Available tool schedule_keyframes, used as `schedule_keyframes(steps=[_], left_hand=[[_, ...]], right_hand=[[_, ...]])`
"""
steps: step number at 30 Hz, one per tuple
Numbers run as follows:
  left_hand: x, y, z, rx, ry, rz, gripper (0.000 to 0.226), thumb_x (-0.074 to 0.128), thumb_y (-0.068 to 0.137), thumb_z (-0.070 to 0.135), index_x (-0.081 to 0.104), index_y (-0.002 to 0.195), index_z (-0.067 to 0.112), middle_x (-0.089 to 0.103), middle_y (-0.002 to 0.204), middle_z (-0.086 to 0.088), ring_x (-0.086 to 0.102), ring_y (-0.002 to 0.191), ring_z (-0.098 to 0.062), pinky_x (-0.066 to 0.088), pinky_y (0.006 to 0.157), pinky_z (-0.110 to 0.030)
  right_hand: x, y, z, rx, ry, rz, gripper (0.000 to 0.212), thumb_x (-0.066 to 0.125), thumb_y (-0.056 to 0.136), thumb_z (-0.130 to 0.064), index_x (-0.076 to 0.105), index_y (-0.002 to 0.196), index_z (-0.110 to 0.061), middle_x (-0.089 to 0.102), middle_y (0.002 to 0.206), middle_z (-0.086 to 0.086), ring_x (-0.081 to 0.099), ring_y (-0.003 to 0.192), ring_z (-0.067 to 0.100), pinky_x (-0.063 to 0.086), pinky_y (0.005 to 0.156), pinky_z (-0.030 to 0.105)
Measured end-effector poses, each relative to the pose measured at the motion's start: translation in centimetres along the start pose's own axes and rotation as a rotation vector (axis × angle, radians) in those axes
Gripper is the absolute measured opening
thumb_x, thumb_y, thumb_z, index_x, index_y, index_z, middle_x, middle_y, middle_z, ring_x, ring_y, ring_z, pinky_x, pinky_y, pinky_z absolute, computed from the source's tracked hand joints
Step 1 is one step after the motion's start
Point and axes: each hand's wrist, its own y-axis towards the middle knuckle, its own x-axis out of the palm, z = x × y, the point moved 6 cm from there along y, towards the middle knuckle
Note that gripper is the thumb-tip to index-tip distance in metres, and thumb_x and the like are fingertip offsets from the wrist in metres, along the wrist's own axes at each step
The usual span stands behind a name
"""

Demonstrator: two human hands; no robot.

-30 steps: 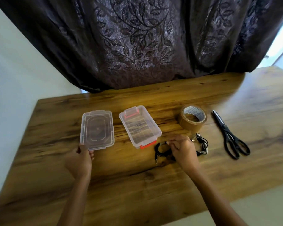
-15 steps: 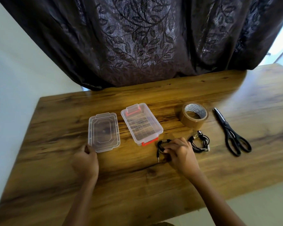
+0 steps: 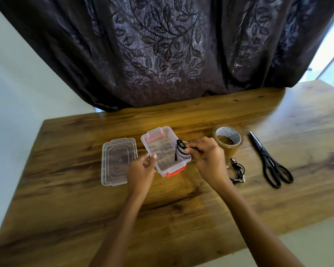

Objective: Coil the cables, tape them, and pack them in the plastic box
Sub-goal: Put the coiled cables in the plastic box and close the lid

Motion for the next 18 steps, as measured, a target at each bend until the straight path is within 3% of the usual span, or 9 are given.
schedule_keyframes(steps=[3,7,9,14,18], left_hand=[[0.5,0.3,-0.5,-0.054,-0.035,-0.016,0.04,0.058,0.09,0.023,0.055,0.126,0.005,0.072,0.086,-0.009,0.068,0.068,-0.018,0.059,0.068,-0.039],[0.6,0.3,-0.9,-0.103,-0.09,-0.007,0.039,0.06,0.089,0.021,0.056,0.125,0.007,0.069,0.077,-0.004,0.062,0.052,0.0,0.055,0.053,-0.017],[0.7,0.4,-1.0,-0.111,-0.108,-0.001,0.039,0.06,0.088,0.022,0.056,0.124,0.007,0.068,0.076,-0.004,0.062,0.052,-0.001,0.052,0.05,-0.013],[0.6,0.3,-1.1,-0.121,-0.168,0.001,0.039,0.062,0.087,0.02,0.057,0.123,0.005,0.069,0.076,-0.007,0.061,0.05,-0.001,0.052,0.05,-0.013],[0.6,0.2,-1.2,-0.132,-0.184,0.001,0.039,0.063,0.087,0.019,0.057,0.123,0.005,0.066,0.066,0.004,0.061,0.05,0.003,0.058,0.059,-0.025]], right_hand=[[1.8,1.2,-0.8,-0.018,0.011,-0.057,0.014,0.067,0.081,-0.009,0.073,0.094,-0.007,0.067,0.089,0.002,0.051,0.088,0.012,0.034,0.072,0.006],[2.4,2.5,-2.4,-0.065,0.063,-0.054,0.013,0.068,0.081,-0.009,0.073,0.093,-0.009,0.058,0.086,-0.012,0.05,0.085,0.005,0.035,0.073,0.009],[2.0,3.0,-3.3,-0.084,0.107,-0.027,0.012,0.068,0.081,-0.009,0.073,0.092,-0.009,0.057,0.086,-0.014,0.052,0.084,0.006,0.038,0.072,0.009],[1.5,3.8,-4.6,-0.106,0.197,0.002,0.01,0.069,0.08,-0.008,0.073,0.09,-0.01,0.055,0.081,-0.02,0.054,0.081,0.005,0.042,0.073,0.012],[2.9,3.0,-2.9,-0.133,0.083,-0.037,0.01,0.069,0.08,-0.008,0.073,0.09,-0.009,0.063,0.087,-0.009,0.054,0.085,0.007,0.041,0.072,0.01]])
